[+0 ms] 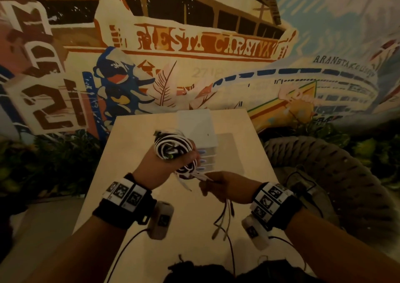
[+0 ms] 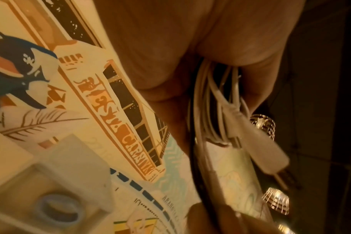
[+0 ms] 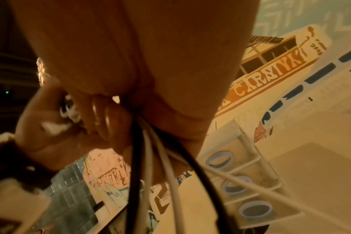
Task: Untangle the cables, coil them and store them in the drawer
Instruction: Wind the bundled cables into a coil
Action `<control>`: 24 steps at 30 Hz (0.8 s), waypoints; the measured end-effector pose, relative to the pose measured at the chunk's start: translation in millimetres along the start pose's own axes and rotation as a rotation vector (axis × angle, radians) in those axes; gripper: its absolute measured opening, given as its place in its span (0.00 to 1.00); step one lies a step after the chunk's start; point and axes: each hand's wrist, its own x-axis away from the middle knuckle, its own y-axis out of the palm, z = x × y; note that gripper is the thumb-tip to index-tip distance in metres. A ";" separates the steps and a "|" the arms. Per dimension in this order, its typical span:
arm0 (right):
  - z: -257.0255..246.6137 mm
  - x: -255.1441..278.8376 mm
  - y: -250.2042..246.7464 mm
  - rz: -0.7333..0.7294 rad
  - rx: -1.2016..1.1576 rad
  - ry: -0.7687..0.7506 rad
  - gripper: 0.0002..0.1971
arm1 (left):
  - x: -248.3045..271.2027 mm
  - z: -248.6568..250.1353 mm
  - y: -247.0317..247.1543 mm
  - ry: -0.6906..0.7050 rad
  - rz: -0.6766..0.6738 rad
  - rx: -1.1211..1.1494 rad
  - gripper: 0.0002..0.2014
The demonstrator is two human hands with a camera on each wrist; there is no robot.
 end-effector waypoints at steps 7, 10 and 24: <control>12.3 -7.9 -2.6 -0.088 -0.163 0.103 0.13 | 10.0 -14.0 0.8 -0.142 -0.143 -0.440 0.08; 10.4 -12.9 -1.0 -0.109 -0.337 0.185 0.12 | 7.7 -18.5 1.7 -0.203 -0.159 -0.543 0.09; 7.5 -16.6 -10.4 -0.074 -0.568 0.277 0.38 | 10.2 -21.4 33.6 -0.154 -0.453 -1.034 0.13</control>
